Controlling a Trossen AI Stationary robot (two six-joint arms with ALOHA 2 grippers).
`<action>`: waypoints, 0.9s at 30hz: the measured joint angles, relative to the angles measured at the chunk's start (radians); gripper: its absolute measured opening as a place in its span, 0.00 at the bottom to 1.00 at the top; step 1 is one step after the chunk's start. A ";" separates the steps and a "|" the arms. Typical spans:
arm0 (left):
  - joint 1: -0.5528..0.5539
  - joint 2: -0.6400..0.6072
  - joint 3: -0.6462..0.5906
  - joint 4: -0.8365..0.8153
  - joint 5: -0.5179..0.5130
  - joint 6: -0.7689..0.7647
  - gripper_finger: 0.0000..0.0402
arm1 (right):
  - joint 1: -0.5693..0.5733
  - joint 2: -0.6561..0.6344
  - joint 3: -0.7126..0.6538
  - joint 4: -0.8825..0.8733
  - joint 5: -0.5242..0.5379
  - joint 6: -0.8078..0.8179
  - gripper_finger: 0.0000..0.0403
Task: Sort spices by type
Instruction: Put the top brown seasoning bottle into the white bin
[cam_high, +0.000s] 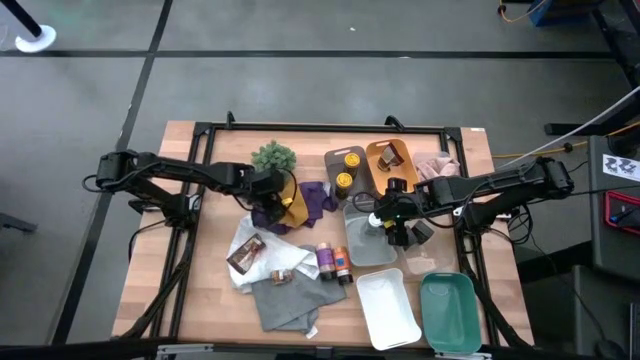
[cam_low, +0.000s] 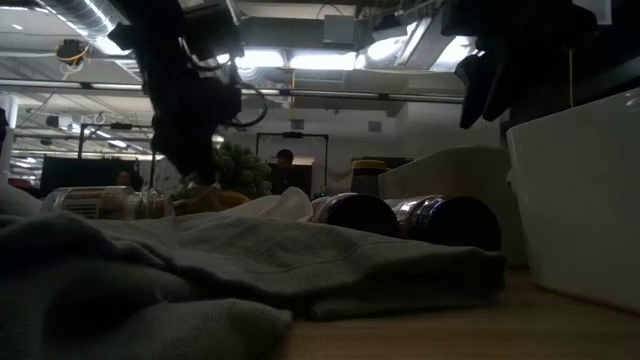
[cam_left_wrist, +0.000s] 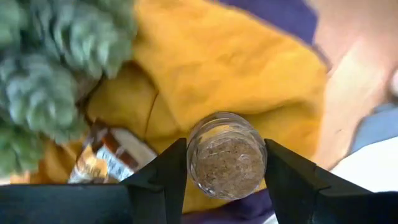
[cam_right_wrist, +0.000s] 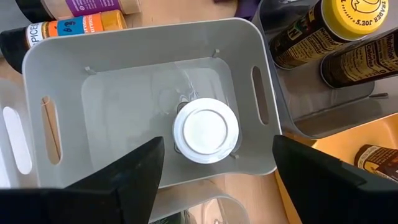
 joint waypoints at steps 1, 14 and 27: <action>0.000 0.000 0.011 0.000 0.000 0.003 0.41 | 0.000 0.000 0.000 0.000 0.000 0.000 0.74; 0.000 0.000 0.129 0.000 0.086 0.036 0.41 | 0.000 -0.002 0.141 -0.152 0.000 0.000 0.74; -0.049 0.000 0.168 0.024 0.154 0.039 0.41 | 0.001 -0.002 0.163 -0.157 -0.034 0.077 0.74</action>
